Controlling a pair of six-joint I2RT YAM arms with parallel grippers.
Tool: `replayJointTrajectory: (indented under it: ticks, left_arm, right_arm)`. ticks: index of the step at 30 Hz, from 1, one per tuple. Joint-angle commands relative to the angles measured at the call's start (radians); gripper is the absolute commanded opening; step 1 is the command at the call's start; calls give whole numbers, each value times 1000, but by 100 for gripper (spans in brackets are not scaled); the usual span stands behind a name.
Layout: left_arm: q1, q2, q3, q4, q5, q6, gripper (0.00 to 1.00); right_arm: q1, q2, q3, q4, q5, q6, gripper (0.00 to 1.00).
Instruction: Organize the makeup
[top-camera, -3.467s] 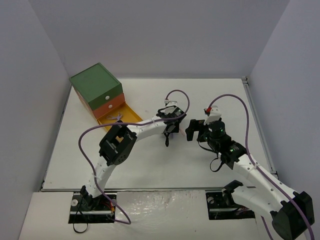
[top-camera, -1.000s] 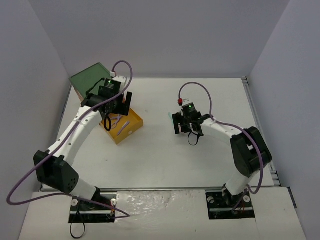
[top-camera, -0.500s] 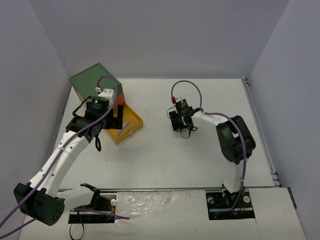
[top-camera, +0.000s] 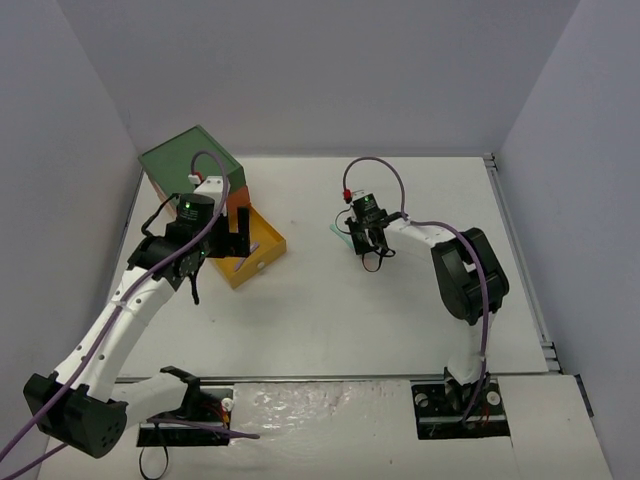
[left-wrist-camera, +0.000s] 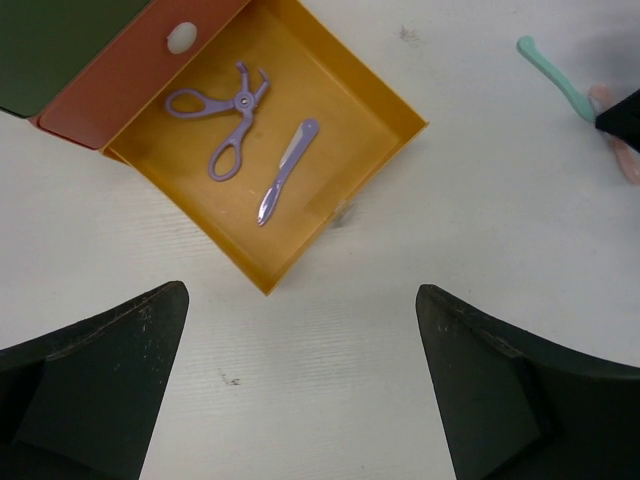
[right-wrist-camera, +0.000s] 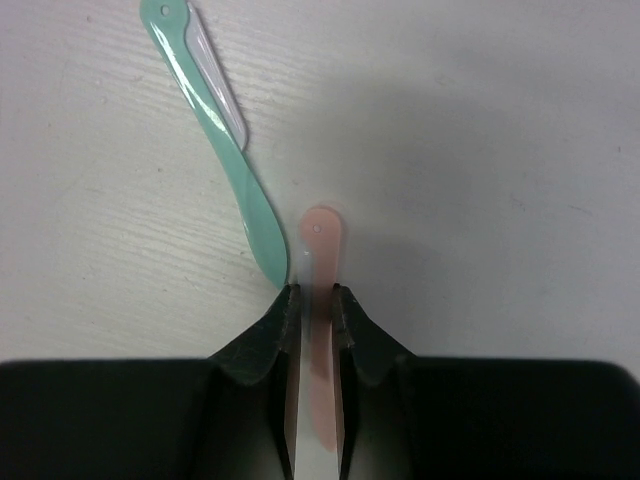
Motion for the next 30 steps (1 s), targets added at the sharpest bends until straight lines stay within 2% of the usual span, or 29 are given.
replayJointTrajectory:
  ticks: [1,9,15,18,24,30]
  left_arm:
    - [4,-15,17,100,112,-84,97]
    - [-41,36,24,205,253,-230,96]
    - [-125,81,57,250,253,-303,87]
    - [-153,91,60,281,263,-331,79]
    - [-199,109,55,326,274,-367,67]
    - [-217,128,26,413,313,-395,59]
  right_arm:
    - [27,-76,-64,-46,10,-25,0]
    - [195,-389,-233,194,-48,-13,0]
    - [290,-565,-351,462,-125,-1,0]
    - [313,-608,-387,567,-158,9,0]
    - [333,-650,-425,673,-196,38,0]
    - [335,-661,-451,748,-247,74,0]
